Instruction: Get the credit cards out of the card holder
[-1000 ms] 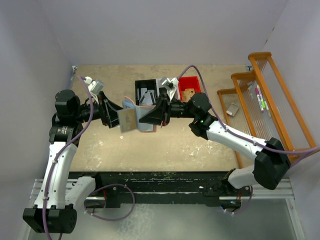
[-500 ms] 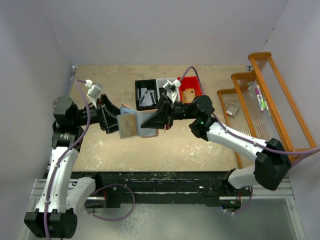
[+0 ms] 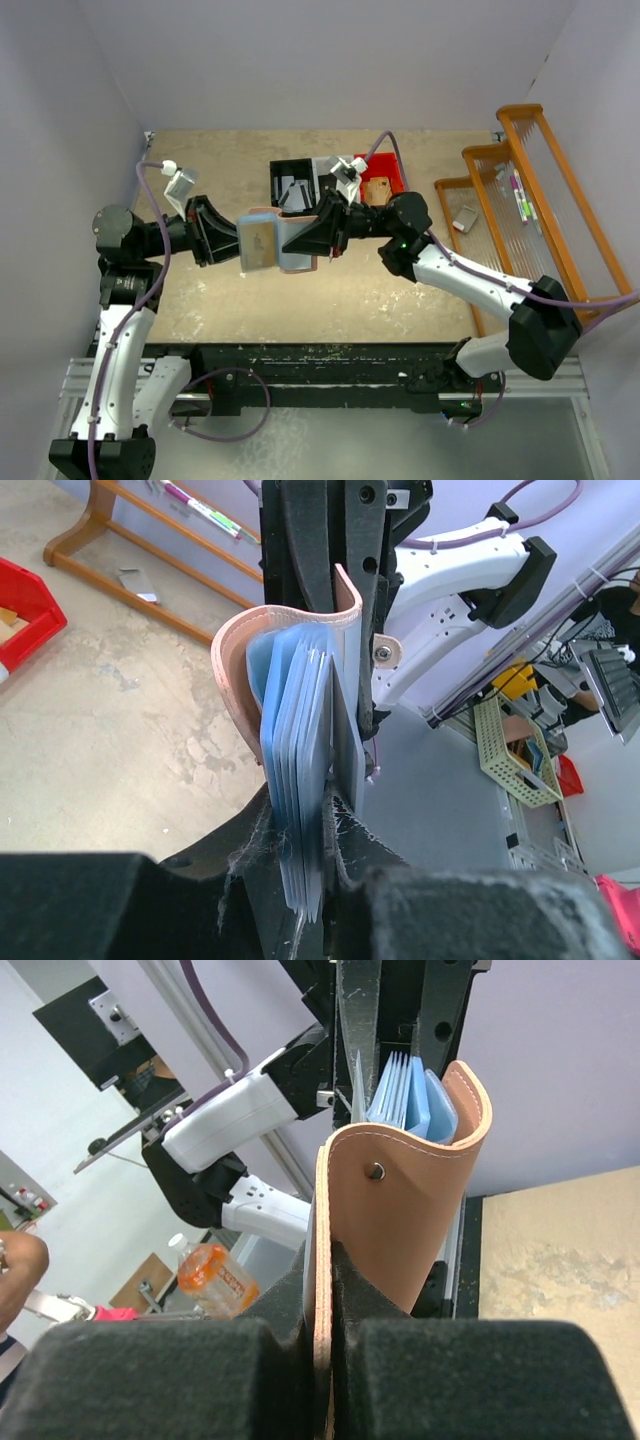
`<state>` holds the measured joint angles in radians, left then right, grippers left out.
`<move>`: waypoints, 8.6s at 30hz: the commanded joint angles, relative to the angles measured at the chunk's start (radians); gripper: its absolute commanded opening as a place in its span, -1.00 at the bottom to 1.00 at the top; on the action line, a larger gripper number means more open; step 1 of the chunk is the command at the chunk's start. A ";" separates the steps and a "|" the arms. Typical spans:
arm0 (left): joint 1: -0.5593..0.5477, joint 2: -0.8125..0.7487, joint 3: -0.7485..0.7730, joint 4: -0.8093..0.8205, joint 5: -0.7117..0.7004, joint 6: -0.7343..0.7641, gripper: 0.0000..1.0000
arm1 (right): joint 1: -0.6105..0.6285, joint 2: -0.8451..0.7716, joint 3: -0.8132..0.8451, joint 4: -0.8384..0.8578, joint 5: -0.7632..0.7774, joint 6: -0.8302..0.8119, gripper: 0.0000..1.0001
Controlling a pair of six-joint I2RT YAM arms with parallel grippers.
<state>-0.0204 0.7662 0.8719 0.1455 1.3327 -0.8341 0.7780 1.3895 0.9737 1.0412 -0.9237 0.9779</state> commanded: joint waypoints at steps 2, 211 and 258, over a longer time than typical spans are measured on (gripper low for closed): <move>-0.006 -0.019 0.109 -0.141 -0.059 0.147 -0.90 | -0.004 0.030 -0.004 0.009 0.066 -0.005 -0.91; -0.067 0.101 0.133 -0.346 -0.090 0.135 -0.60 | 0.052 -0.011 0.058 -0.245 0.268 0.035 -0.85; -0.067 0.075 0.109 -0.215 0.064 0.026 -0.55 | 0.053 0.025 0.021 -0.095 0.211 0.130 -0.71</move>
<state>-0.0784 0.8509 0.9203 -0.0551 1.3499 -0.8440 0.8349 1.3941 0.9543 0.8948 -0.7288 1.0878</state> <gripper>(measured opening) 0.235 0.275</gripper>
